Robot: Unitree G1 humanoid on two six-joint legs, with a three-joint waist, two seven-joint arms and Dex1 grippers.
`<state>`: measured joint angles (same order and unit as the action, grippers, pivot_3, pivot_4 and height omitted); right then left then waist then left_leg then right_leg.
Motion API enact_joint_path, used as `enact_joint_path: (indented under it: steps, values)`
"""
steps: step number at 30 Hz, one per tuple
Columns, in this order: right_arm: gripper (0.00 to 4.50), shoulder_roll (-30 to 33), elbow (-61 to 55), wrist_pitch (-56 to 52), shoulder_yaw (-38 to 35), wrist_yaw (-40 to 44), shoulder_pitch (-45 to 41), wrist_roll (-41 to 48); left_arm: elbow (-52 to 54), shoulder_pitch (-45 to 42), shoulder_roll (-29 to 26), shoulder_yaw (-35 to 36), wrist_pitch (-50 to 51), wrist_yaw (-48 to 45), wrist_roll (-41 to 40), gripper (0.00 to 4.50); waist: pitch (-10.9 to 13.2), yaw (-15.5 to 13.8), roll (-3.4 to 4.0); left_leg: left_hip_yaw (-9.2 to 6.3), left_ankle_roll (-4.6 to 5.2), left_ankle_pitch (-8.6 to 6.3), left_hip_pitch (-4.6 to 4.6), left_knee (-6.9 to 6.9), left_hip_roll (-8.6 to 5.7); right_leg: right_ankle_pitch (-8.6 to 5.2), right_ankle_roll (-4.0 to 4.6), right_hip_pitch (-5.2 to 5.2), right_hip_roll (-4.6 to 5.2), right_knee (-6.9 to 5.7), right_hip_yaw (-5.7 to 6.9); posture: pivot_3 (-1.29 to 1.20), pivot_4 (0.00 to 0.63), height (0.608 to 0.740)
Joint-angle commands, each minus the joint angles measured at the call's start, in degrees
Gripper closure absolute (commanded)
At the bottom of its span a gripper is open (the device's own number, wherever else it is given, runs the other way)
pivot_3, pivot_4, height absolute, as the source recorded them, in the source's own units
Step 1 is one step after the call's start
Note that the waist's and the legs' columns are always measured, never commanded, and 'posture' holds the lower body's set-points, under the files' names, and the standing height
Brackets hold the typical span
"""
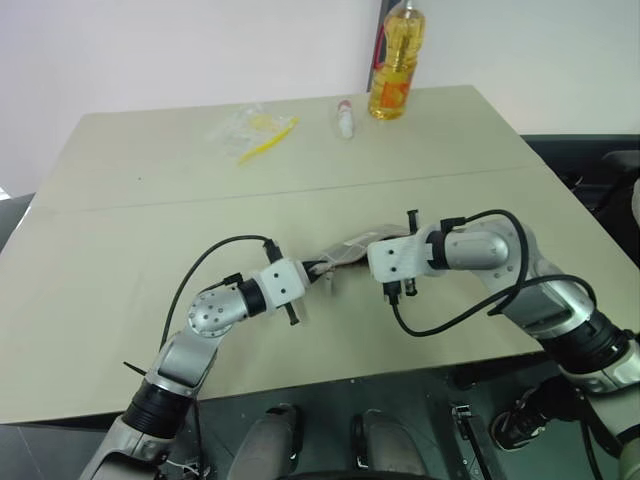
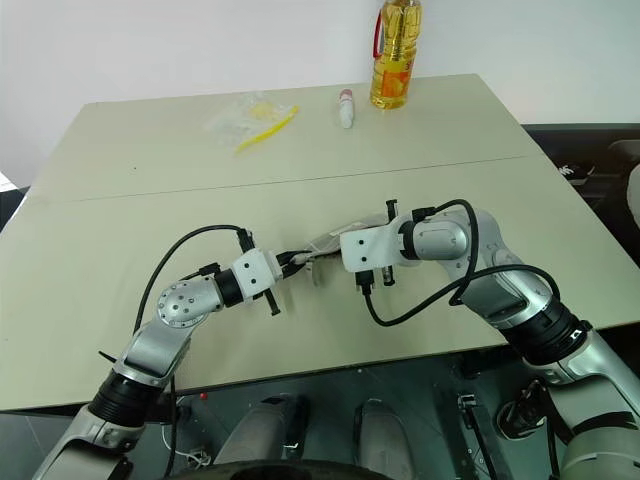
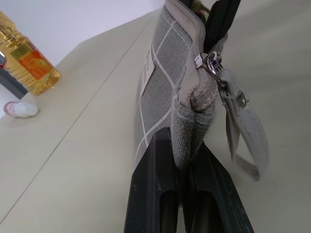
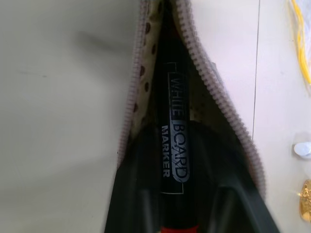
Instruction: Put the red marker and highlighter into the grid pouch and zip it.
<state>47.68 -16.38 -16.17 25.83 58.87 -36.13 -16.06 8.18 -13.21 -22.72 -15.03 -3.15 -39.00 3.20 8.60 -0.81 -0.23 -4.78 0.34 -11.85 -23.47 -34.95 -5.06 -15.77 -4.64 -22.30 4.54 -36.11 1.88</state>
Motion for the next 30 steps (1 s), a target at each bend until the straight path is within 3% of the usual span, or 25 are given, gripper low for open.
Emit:
enact_joint_path:
  steps: [1, 4, 8, 12, 17, 24, 29, 30]
  values:
    - [1.86, 0.07, -1.75, -0.23, -4.85, -0.03, -0.60, 1.42, 2.51, 0.26, 0.64, 0.03, 0.32, 0.42, -0.97, 4.50, 0.00, 0.00, 0.00, 0.00, 0.00, 0.00, 0.00, 0.00, 0.00, 0.00, 0.00, 0.02, 0.00, -0.01, 0.00, 0.00, 0.150, 0.740]
    - [1.86, -0.27, -3.34, -5.09, -9.97, 1.56, -0.10, 7.21, 1.52, 0.36, 1.49, 1.20, 1.56, 1.81, -1.24, 4.50, 0.00, -0.02, 0.00, 0.00, 0.00, 0.00, 0.00, 0.00, 0.00, 0.00, 0.00, 0.04, -0.01, -0.02, 0.00, 0.00, 0.150, 0.740]
    - [1.86, -1.76, -7.39, -17.84, -21.48, 4.53, -0.05, 21.78, -0.41, -0.09, 5.20, 4.13, 5.13, 6.01, -3.51, 4.50, 0.01, -0.06, -0.01, -0.02, 0.01, 0.00, 0.00, -0.02, 0.00, 0.01, -0.02, 0.10, -0.01, -0.01, 0.00, 0.00, 0.150, 0.740]
    - [1.86, -3.71, -10.61, -32.42, -31.20, 3.78, 0.04, 34.76, -0.17, -1.51, 10.61, 6.83, 10.52, 7.94, -9.75, 4.50, 0.00, -0.10, -0.02, -0.03, 0.02, 0.00, 0.00, -0.04, 0.00, 0.02, -0.03, 0.13, -0.01, -0.03, 0.00, 0.00, 0.150, 0.740]
    - [1.86, -7.51, -13.24, -36.72, -27.04, -4.99, 7.43, 34.74, -0.60, -4.14, 13.89, 8.62, 15.79, 8.35, -14.63, 4.50, -0.05, 0.05, -0.13, -0.03, 0.02, -0.01, -0.01, -0.02, 0.01, 0.02, -0.04, 0.13, 0.00, -0.02, 0.02, 0.00, 0.150, 0.740]
    - [1.86, -19.86, -10.44, -36.94, -20.51, -18.98, 7.35, 32.59, 0.06, -4.97, 15.03, 8.59, 19.27, 8.46, -17.61, 4.50, -0.05, 0.05, -0.11, -0.04, 0.01, 0.00, 0.01, -0.02, 0.00, 0.11, -0.02, -0.07, 0.03, -0.09, 0.03, 0.00, 0.150, 0.740]
    - [1.86, -23.81, -8.69, -36.59, -18.51, -22.46, 6.27, 32.88, 0.78, -4.46, 15.22, 8.15, 20.00, 8.91, -17.85, 4.50, -0.05, -0.05, -0.12, -0.05, 0.01, 0.00, 0.01, -0.05, -0.03, 0.14, -0.05, -0.04, 0.03, -0.07, 0.02, 0.00, 0.150, 0.740]
    - [2.09, -24.16, -8.37, -36.45, -18.33, -22.84, 6.15, 32.94, 0.88, -4.37, 15.27, 8.07, 20.00, 9.00, -17.79, 4.50, -0.05, -0.03, -0.11, -0.04, 0.01, 0.00, 0.01, -0.06, -0.03, 0.14, -0.05, -0.04, 0.03, -0.07, 0.02, 0.00, 0.150, 0.740]
